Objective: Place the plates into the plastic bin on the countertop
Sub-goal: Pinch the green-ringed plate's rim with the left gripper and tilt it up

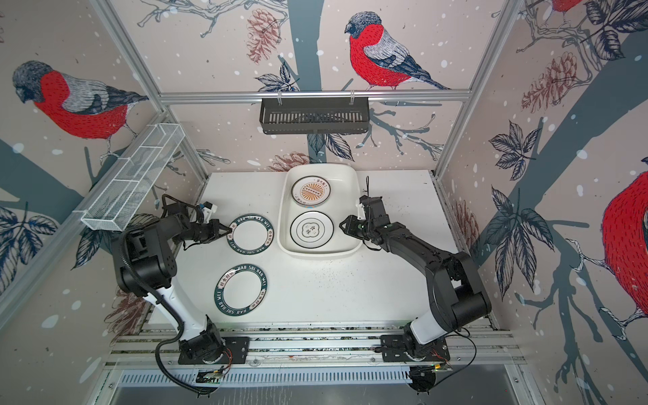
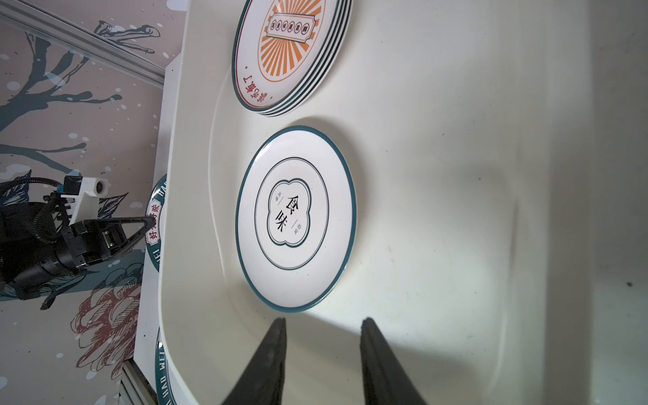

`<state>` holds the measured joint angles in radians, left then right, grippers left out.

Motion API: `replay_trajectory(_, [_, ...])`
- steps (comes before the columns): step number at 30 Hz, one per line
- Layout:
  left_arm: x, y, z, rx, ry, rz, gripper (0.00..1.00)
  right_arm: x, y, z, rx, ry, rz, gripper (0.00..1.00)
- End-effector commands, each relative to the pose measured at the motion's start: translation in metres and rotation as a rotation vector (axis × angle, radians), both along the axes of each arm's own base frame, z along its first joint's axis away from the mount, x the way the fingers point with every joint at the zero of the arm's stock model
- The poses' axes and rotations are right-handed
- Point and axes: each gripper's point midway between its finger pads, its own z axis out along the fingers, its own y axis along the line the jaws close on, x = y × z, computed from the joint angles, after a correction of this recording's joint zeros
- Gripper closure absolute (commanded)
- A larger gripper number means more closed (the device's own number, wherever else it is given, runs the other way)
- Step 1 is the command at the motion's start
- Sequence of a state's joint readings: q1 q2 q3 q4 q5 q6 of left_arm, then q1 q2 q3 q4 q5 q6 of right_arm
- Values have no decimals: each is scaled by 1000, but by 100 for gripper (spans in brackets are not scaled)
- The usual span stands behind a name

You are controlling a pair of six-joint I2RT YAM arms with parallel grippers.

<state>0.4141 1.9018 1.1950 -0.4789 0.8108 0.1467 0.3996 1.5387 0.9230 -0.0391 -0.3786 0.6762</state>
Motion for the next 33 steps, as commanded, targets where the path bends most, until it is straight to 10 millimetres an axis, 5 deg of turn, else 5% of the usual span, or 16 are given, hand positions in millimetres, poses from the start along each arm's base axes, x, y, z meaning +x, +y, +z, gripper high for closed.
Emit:
replay_trajectory(1, [8, 0, 13, -42, -9, 29, 98, 4, 3, 8, 14, -37, 6, 63])
replay_trajectory(33, [27, -11, 65, -226, -83, 17, 99, 4, 2, 14, 13, -42, 3, 63])
